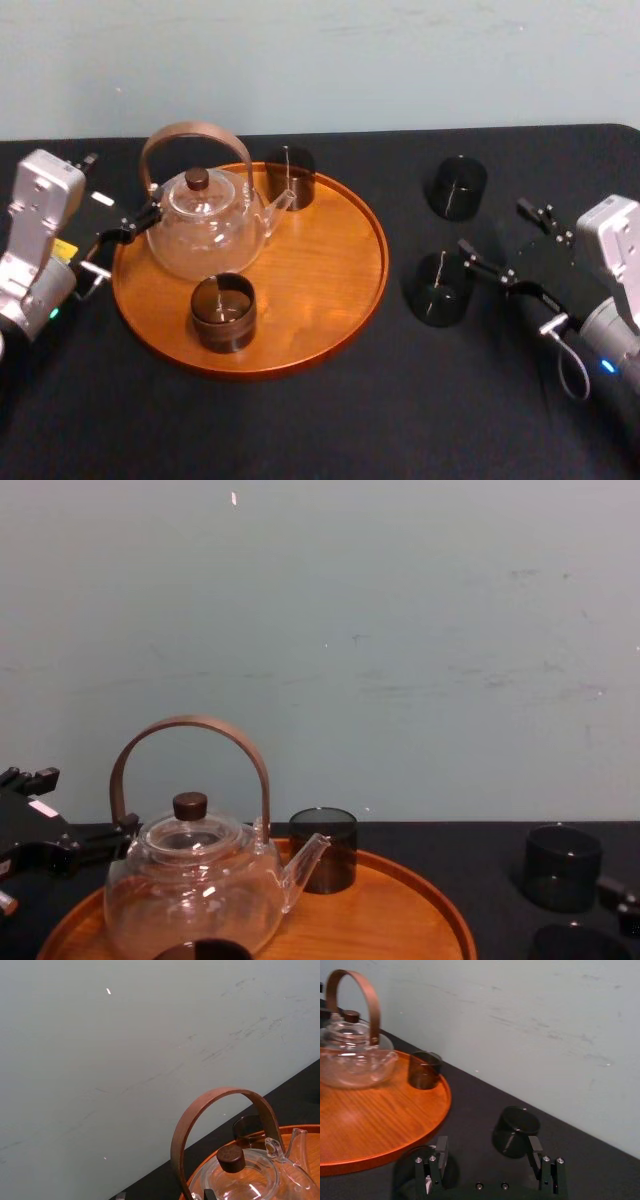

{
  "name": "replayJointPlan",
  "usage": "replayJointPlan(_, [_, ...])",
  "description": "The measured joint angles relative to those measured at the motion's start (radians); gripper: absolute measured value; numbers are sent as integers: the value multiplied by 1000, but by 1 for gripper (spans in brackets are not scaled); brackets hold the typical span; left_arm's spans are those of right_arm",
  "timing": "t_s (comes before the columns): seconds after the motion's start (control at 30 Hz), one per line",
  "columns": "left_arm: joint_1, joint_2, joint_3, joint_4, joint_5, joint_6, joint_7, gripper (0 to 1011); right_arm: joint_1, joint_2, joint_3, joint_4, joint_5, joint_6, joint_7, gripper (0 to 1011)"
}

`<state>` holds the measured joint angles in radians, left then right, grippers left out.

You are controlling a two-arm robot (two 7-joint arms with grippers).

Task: Pick up the glass from the table and place it on the tray.

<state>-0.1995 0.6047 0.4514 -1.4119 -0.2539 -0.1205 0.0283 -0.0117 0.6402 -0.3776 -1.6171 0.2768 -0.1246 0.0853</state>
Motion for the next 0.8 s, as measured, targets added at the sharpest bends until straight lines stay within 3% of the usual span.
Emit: replayJointPlan(0.8, [0, 0, 0, 0, 0, 0, 0, 1010, -85, -41, 1, -61, -3, 36, 86, 1002])
